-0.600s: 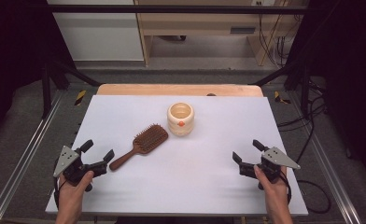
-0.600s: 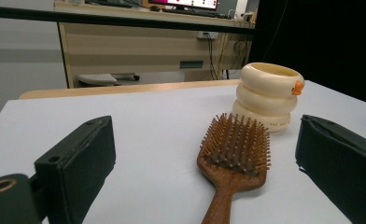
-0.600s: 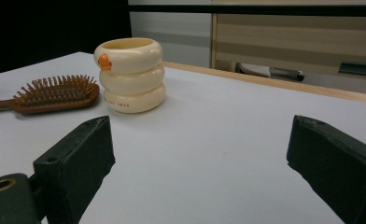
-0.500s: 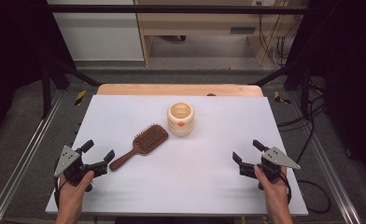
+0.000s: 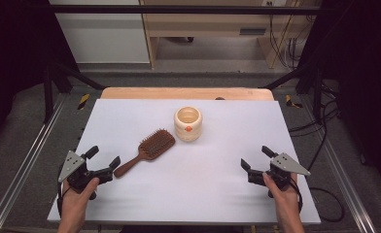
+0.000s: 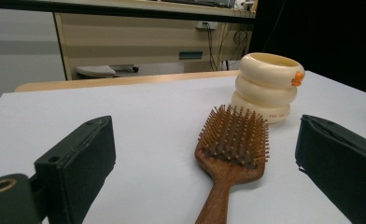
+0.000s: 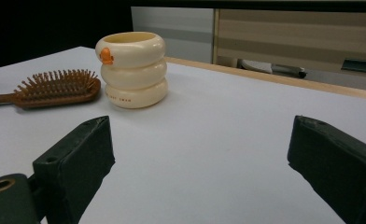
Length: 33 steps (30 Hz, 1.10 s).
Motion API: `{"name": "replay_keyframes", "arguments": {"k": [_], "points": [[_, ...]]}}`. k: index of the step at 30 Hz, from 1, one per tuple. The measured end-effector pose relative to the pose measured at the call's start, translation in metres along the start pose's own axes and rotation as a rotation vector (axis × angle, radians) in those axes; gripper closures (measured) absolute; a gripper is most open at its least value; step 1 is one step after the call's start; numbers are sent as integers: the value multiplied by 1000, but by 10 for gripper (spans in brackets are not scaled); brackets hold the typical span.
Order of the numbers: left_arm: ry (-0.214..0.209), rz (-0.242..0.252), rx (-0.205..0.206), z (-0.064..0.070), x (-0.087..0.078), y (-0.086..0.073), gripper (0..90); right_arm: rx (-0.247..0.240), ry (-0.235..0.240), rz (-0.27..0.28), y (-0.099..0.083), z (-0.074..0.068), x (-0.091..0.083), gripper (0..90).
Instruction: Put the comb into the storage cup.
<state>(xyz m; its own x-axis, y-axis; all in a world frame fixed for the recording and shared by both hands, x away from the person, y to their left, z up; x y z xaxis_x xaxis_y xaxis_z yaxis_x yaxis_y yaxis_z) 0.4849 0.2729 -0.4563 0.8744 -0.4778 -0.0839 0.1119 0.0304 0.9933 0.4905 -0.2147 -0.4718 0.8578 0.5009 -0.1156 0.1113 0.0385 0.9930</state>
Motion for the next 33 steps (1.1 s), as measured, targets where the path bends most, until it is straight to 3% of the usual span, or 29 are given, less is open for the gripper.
{"name": "replay_keyframes", "arguments": {"k": [4,16,23,33], "points": [[-1,-21,-1,4,2,-1,54,3,-4,2,1,0,0,71],[-10,-99,73,16,20,8,99,10,-5,-1,0,1,0,73],[-16,-134,66,16,31,11,175,8,-3,3,1,2,0,76],[-23,-176,78,17,44,11,173,9,4,-4,0,0,1,75]]}}
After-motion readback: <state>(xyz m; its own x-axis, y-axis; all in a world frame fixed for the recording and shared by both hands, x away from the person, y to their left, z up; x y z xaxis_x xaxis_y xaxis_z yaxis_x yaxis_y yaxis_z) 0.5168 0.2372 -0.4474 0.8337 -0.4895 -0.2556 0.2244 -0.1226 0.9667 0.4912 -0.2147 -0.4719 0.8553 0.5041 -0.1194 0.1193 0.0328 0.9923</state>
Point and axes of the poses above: each handheld gripper's, and its own axes: x roughly forward along the jaws, y roughly out of its top, z roughly to its right, the point moved 7 cm from there along x, roughly forward along the jaws, and after that the axes turned 6 degrees about z, right-handed, at the moved point
